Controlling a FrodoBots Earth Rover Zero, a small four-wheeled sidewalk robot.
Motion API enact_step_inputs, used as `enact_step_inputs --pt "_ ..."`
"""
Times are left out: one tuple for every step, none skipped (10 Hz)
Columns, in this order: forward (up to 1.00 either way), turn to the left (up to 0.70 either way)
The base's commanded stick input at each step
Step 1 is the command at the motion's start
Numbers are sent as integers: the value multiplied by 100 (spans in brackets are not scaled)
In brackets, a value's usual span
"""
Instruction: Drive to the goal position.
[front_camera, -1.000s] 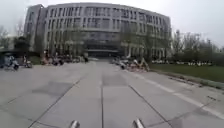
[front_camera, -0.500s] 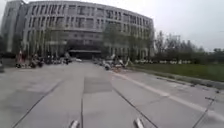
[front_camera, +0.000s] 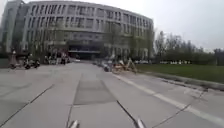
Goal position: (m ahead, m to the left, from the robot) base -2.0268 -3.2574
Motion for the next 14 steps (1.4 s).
enact_step_inputs --pt "100 3" --pt "100 3" --pt "100 3" --pt "100 3" --pt "100 43" --pt "100 43" --pt "100 43" --pt "100 7" --pt "100 3" --pt "100 3" --pt "100 3" --pt "100 3" --pt "100 3" --pt "100 3"
